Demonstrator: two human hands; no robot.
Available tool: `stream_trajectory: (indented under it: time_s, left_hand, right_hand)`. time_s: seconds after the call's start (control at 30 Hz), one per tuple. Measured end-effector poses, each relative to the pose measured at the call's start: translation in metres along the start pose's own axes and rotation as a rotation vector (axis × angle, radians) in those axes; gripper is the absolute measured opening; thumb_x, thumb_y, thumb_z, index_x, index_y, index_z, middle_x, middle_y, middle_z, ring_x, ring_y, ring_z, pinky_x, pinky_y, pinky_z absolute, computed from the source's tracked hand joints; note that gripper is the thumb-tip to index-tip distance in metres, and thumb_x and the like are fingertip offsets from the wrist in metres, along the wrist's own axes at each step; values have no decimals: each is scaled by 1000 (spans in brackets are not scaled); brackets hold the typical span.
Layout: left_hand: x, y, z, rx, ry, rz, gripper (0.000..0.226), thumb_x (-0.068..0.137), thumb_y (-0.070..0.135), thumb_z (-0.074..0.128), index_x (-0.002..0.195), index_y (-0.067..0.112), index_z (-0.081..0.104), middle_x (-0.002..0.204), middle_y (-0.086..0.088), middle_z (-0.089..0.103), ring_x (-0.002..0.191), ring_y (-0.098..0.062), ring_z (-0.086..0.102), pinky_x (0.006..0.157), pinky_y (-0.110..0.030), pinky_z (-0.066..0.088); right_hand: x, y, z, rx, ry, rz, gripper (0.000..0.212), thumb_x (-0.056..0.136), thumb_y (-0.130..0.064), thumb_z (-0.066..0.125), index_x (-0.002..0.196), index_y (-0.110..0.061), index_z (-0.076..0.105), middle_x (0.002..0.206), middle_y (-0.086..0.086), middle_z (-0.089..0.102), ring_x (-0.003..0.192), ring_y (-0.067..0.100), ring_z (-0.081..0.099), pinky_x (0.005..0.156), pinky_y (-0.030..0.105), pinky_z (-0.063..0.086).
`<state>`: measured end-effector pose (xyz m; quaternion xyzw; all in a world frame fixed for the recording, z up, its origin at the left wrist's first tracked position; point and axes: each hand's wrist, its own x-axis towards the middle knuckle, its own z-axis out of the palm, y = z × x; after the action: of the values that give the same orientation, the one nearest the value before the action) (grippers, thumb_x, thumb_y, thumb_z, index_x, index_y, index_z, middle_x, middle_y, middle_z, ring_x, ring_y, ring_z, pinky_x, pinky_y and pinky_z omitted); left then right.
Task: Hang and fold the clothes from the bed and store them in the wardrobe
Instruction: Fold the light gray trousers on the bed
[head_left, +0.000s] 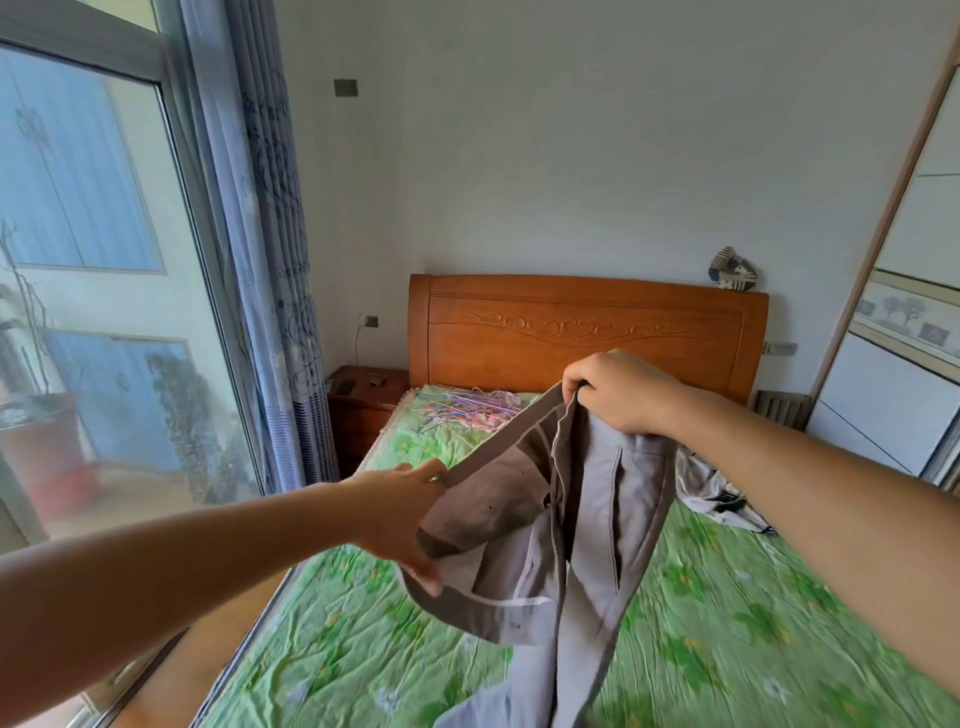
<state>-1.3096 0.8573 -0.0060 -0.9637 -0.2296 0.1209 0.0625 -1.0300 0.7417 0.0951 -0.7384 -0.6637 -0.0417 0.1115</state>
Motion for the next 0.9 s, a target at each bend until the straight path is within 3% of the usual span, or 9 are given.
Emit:
stream_trajectory:
  time_s: [0.1, 0.2, 0.3, 0.47, 0.57, 0.67, 0.73, 0.8, 0.9]
  left_hand:
    - [7, 2, 30, 141, 36, 32, 118, 62, 67, 80, 151, 12, 24, 149, 4, 18, 120, -23, 48, 98, -42, 52]
    - [10, 5, 52, 159, 161, 74, 54, 93, 27, 58, 140, 7, 40, 141, -6, 34, 121, -27, 48, 97, -41, 49]
    - [8, 6, 62, 121, 191, 46, 35, 96, 26, 49, 128, 13, 53, 134, -7, 42, 122, -28, 46, 95, -43, 48]
    - [-1, 34, 84, 38, 370, -20, 89, 68, 80, 51, 135, 22, 56, 148, -13, 40, 131, -33, 46, 102, -44, 50]
    - [3, 63, 99, -11, 439, -43, 102, 63, 86, 57, 142, 21, 51, 150, -16, 40, 131, -33, 49, 103, -41, 50]
    - [10, 84, 115, -190, 338, -84, 105, 69, 82, 58, 154, 25, 29, 163, -10, 5, 147, -32, 24, 116, -43, 31]
    - [12, 97, 124, -159, 334, -93, 125, 59, 91, 47, 158, 19, 20, 166, -11, -12, 153, -35, 4, 122, -53, 16]
    - [15, 113, 133, -94, 308, -110, 144, 50, 95, 46, 159, 10, 6, 162, -13, -29, 151, -36, -19, 118, -67, 3]
    - [26, 135, 139, -66, 344, -129, 149, 49, 86, 69, 159, 7, 5, 161, -16, -31, 148, -35, -28, 110, -76, 0]
  right_hand:
    - [1, -1, 2, 22, 2, 4, 29, 89, -12, 45, 83, -32, 66, 74, -11, 64, 69, 14, 60, 64, 31, 46]
    - [-1, -3, 5, 34, 5, 1, 29, 89, -13, 46, 83, -32, 66, 71, -12, 62, 66, 10, 58, 57, 26, 38]
    - [-4, -3, 6, 48, 7, 3, 29, 90, -12, 45, 86, -30, 68, 74, -10, 64, 67, 8, 57, 56, 25, 35]
    - [-6, -4, 8, 47, 12, 12, 29, 91, -11, 45, 86, -29, 69, 71, -10, 63, 63, 12, 58, 54, 27, 35]
    - [-6, -6, 10, 42, 6, 16, 30, 91, -10, 45, 86, -28, 69, 68, -8, 63, 61, 15, 58, 53, 28, 35]
    - [-6, -9, 12, 43, -9, 19, 31, 91, -11, 44, 85, -29, 67, 65, -6, 62, 59, 16, 58, 53, 29, 36]
    - [-6, -11, 13, 44, -13, 21, 31, 91, -11, 43, 83, -30, 66, 64, -6, 63, 57, 16, 57, 52, 28, 35]
    - [-4, -12, 15, 44, -14, 26, 31, 91, -11, 43, 82, -30, 66, 66, -3, 65, 59, 18, 59, 52, 28, 37]
    - [-3, -13, 17, 51, -11, 28, 31, 90, -10, 43, 82, -29, 66, 71, 0, 68, 63, 22, 62, 56, 29, 43]
